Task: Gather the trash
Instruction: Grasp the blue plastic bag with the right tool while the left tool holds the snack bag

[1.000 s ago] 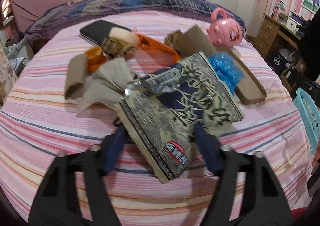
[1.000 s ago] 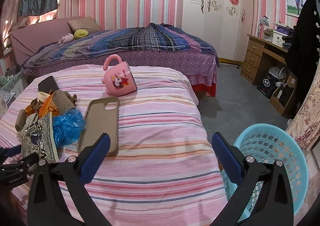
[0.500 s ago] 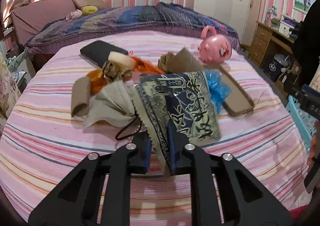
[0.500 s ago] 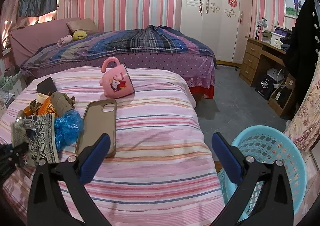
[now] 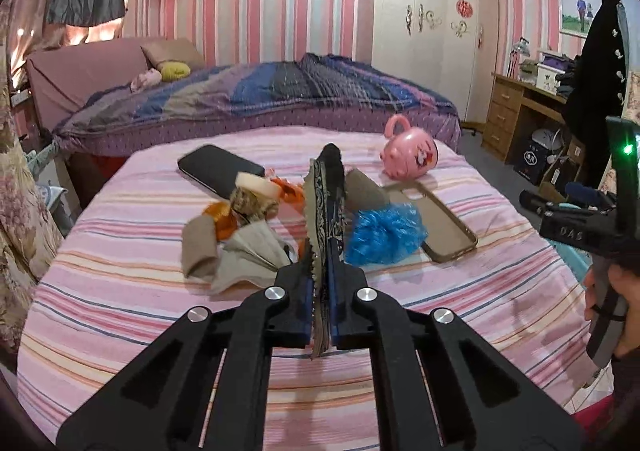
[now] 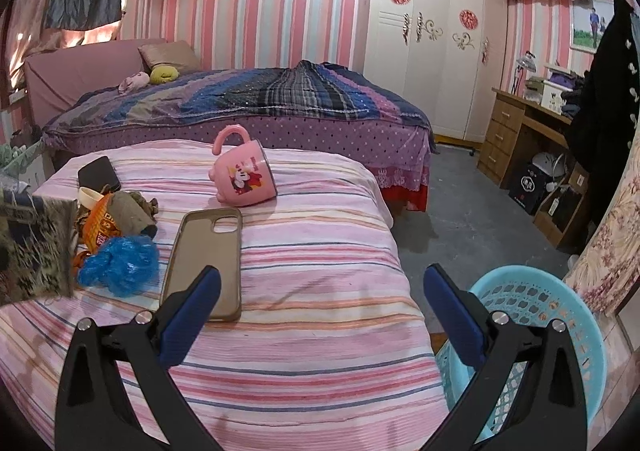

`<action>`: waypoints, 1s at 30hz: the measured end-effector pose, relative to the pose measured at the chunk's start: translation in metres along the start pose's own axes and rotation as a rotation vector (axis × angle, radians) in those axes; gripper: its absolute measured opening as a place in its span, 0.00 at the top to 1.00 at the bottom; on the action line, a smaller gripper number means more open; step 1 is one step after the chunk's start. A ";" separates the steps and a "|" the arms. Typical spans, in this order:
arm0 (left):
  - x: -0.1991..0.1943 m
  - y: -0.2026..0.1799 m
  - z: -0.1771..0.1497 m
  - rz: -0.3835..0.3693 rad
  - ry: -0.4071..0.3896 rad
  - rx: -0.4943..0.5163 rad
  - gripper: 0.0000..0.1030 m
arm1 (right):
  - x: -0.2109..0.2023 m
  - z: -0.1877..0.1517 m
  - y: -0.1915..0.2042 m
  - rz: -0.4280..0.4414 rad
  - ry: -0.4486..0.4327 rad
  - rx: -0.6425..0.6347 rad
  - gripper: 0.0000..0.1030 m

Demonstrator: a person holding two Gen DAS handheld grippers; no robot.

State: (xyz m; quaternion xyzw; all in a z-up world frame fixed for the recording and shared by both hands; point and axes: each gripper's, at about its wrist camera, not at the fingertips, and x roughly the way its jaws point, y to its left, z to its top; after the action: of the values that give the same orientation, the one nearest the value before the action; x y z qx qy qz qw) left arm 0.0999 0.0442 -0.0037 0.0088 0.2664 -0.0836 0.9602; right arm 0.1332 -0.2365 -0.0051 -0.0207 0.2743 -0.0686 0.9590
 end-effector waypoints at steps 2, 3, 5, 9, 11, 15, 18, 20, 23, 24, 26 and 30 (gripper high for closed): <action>-0.008 0.006 0.002 0.014 -0.018 -0.002 0.96 | -0.002 0.001 0.003 0.006 -0.006 -0.005 0.04; -0.011 0.009 0.002 0.021 -0.025 -0.009 0.96 | -0.002 0.000 0.005 0.011 -0.008 -0.007 0.04; -0.016 0.019 0.003 0.040 -0.035 -0.028 0.96 | -0.001 0.000 0.010 0.027 -0.007 -0.017 0.04; -0.020 0.044 0.005 0.095 -0.044 -0.077 0.96 | 0.000 -0.001 0.024 0.072 -0.008 -0.042 0.04; -0.020 0.052 0.005 0.126 -0.045 -0.091 0.96 | 0.003 -0.001 0.037 0.117 -0.002 -0.065 0.04; -0.018 0.071 0.004 0.186 -0.035 -0.123 0.96 | 0.007 -0.002 0.063 0.177 0.007 -0.106 0.04; -0.012 0.076 0.003 0.228 -0.017 -0.121 0.96 | 0.017 -0.005 0.088 0.222 0.031 -0.150 0.04; -0.008 0.081 0.003 0.242 -0.005 -0.129 0.96 | 0.027 -0.007 0.105 0.251 0.066 -0.180 0.04; -0.008 0.085 0.004 0.250 -0.001 -0.147 0.96 | 0.038 -0.008 0.124 0.279 0.100 -0.207 0.05; -0.008 0.086 0.004 0.258 0.000 -0.148 0.96 | 0.040 -0.008 0.128 0.287 0.108 -0.211 0.05; -0.006 0.086 0.004 0.271 0.004 -0.146 0.96 | 0.046 -0.009 0.134 0.326 0.136 -0.210 0.14; 0.000 0.089 0.002 0.280 0.023 -0.153 0.96 | 0.059 -0.012 0.143 0.403 0.200 -0.191 0.56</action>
State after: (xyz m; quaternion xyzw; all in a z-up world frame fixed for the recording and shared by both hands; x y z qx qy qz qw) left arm 0.1151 0.1314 -0.0044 -0.0265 0.2789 0.0716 0.9573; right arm 0.1937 -0.1039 -0.0579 -0.0490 0.3719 0.1486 0.9150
